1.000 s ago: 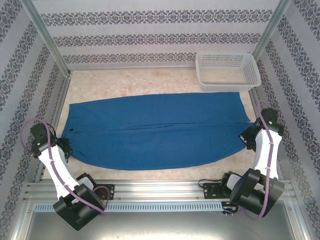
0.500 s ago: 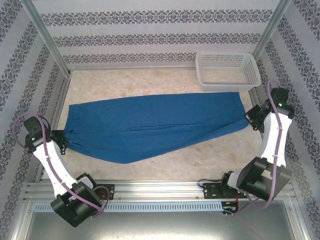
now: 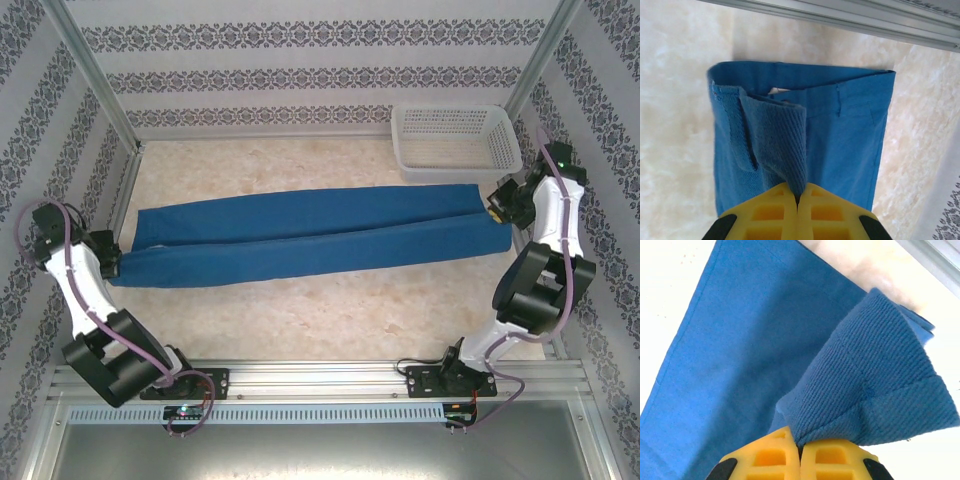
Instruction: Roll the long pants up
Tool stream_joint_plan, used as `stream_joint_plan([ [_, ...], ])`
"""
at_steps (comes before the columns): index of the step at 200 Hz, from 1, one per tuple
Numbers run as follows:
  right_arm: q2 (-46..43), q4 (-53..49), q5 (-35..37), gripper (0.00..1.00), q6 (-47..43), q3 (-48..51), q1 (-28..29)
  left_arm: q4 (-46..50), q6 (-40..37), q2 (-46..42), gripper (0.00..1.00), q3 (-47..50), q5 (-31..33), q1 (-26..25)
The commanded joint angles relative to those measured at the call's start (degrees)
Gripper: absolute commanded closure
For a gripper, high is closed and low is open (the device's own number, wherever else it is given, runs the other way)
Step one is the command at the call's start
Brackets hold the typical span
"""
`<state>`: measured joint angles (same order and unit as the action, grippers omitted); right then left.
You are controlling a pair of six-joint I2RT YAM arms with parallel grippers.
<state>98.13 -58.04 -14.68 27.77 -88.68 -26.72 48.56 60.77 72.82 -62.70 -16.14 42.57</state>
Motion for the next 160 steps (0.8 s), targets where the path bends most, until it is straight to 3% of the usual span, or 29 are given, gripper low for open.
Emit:
stream_joint_plan([
  [1, 2.98, 4.34, 2.38, 1.00, -0.71, -5.14, -0.34, -7.18, 1.32, 2.43, 1.00, -3.72, 2.39, 0.32],
  [160, 25.93, -3.69, 6.07, 1.00, -2.34, -34.42, 3.40, -10.46, -2.79, 23.87, 1.00, -21.70, 2.43, -4.70],
])
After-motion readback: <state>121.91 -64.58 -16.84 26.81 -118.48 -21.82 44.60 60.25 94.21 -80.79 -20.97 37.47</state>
